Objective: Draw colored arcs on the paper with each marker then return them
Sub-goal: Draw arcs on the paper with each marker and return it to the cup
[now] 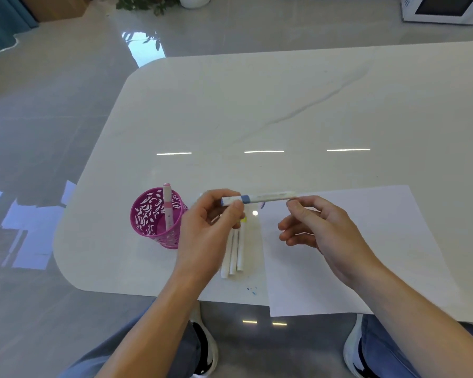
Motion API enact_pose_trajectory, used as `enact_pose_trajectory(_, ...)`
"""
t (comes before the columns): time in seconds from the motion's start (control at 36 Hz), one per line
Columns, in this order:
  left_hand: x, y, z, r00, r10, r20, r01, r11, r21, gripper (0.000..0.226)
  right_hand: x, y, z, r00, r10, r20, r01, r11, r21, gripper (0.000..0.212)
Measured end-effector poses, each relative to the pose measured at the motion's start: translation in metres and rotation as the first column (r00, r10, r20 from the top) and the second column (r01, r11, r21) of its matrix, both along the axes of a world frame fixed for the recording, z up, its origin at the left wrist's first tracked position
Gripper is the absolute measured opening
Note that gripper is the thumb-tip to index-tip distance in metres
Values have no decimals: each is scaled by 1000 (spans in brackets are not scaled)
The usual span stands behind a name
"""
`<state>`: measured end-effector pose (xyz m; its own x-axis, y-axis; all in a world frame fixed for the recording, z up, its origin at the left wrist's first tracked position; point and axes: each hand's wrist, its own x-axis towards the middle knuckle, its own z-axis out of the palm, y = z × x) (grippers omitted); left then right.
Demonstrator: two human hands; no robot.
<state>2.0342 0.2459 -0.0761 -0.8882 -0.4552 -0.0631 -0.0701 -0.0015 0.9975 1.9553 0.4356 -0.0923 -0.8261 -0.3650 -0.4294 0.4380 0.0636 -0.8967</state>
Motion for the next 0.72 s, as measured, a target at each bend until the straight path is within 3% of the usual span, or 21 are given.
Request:
enact_pose_trajectory(0.11,5,-10,9,986,128,-104,-132,991,-26,8,0,-1,-2,999,25,-22,-23,997,69,21)
enact_pose_trajectory(0.19,9,-17,17,957,205,-206,-240,957,-164,9,1,0,-4,997,60,-52,-53,991,123,19)
enact_pose_trajectory(0.42,19,-37,34,882,233,-409,-432,746,-507,27,4,-1,-4,981,142,-131,-109,966,233,9)
enact_pose_trajectory(0.58,22,-44,38,897,225,-380,-431,634,-642,28,4,2,-4,971,171,-164,-120,952,282,8)
enact_pose_trajectory(0.72,21,-47,31,952,248,-177,-293,587,-755,25,4,2,-4,966,194,-173,-138,946,292,8)
